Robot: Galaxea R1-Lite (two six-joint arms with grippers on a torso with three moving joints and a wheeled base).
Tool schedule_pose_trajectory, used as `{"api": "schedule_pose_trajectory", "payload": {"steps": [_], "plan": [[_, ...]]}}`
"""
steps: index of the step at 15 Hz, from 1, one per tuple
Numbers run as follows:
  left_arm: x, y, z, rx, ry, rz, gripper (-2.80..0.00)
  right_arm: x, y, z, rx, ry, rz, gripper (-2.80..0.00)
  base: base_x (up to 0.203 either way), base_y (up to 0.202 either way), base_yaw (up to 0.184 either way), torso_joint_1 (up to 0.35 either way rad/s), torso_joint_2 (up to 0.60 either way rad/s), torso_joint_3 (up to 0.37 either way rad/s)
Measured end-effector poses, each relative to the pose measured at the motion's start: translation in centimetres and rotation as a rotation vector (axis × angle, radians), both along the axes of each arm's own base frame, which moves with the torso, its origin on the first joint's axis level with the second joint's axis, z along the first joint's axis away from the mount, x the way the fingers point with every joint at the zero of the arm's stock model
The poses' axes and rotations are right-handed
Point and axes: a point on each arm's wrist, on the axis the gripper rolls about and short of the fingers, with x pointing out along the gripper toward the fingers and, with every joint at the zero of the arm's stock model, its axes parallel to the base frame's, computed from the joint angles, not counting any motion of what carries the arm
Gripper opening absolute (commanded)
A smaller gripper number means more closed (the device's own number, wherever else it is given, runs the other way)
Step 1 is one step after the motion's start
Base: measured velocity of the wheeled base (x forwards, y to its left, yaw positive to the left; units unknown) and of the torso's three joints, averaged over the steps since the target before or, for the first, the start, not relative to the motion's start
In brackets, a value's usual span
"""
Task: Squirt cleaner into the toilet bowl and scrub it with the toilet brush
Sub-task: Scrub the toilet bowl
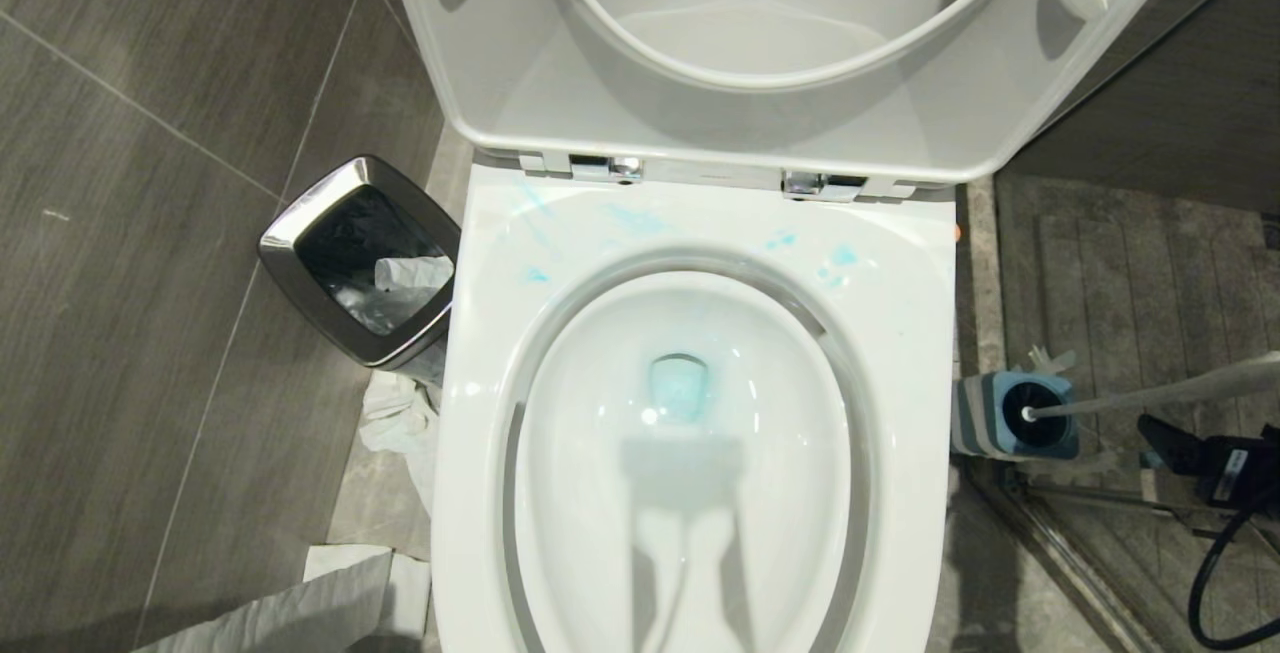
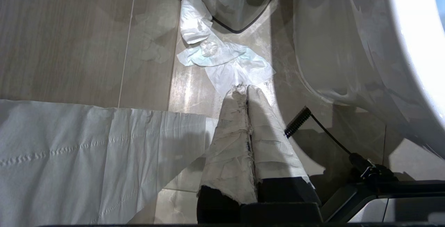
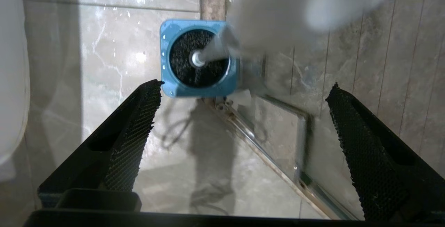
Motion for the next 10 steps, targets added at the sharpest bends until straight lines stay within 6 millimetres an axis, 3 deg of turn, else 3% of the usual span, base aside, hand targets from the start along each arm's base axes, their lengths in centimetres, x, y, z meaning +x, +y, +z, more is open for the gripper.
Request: {"api": "schedule_pose_trajectory", "payload": {"steps": [5,10], "plan": [[0.0,0.0,0.0,0.000,0.000,0.000,-2.80,1.7,1.3,0.0,0.013,-0.004,0.056,0.00,0.000,0.000,0.000,0.000,0.00,0.000],[0.0,0.0,0.0,0.000,0.000,-0.001,-2.80,3.2,1.2,1.0,-0.031,-0.072,0.061,0.00,0.000,0.000,0.000,0.000,0.00,0.000]]}}
